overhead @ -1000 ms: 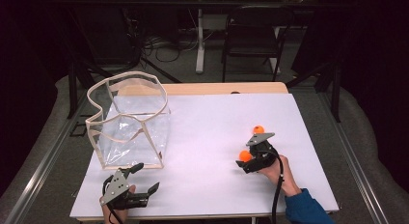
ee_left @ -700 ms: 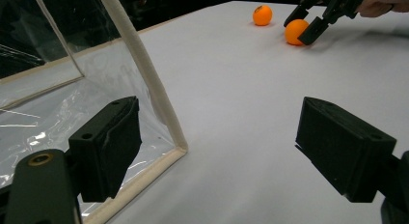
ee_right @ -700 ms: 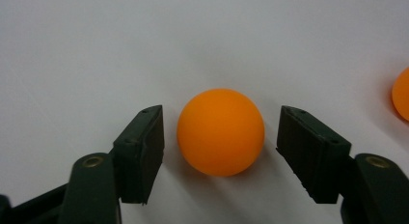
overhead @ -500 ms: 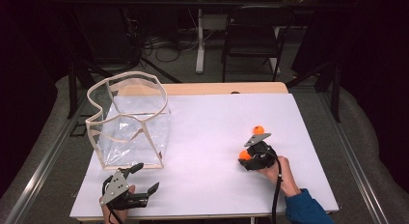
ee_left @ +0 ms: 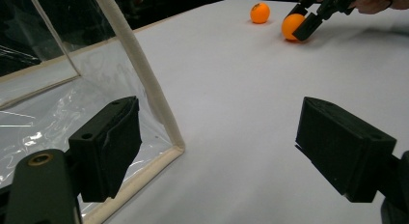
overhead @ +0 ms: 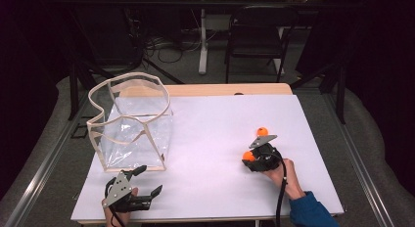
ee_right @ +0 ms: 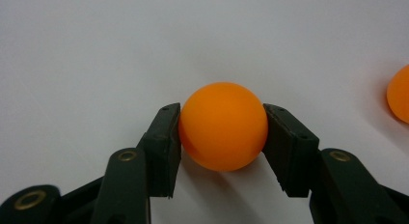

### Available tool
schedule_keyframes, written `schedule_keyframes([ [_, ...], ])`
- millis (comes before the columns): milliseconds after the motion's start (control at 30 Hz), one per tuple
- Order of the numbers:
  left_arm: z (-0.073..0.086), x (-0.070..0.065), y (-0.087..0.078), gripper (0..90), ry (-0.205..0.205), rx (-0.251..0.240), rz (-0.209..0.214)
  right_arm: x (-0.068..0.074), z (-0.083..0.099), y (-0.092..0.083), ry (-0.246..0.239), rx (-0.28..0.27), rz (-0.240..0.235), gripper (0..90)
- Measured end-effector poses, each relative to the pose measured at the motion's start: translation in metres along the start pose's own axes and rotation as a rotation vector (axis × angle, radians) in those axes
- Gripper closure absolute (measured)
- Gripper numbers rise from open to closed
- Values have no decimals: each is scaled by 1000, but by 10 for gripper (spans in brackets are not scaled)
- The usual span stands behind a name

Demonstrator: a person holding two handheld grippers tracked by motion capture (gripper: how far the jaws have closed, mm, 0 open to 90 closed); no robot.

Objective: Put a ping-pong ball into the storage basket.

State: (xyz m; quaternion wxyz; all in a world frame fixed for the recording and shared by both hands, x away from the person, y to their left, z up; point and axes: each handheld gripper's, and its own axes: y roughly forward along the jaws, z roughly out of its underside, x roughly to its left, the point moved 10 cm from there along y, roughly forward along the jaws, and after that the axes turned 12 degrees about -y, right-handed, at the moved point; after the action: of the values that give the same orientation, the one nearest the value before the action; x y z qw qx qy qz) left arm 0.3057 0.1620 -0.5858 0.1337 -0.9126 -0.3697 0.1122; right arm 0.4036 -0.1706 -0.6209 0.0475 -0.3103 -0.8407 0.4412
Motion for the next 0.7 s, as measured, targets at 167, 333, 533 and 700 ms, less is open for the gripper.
schedule_keyframes([
  [167,0,1,0,158,-7,-2,-3,1,-4,-2,-2,-26,4,502],
  [333,0,0,0,158,-5,-3,0,3,-9,-4,-8,-56,10,502],
  [533,0,0,0,158,-4,1,3,3,-14,-9,-12,-87,29,503],
  [700,1,0,0,158,-4,4,5,3,-18,-13,-9,-118,41,504],
])
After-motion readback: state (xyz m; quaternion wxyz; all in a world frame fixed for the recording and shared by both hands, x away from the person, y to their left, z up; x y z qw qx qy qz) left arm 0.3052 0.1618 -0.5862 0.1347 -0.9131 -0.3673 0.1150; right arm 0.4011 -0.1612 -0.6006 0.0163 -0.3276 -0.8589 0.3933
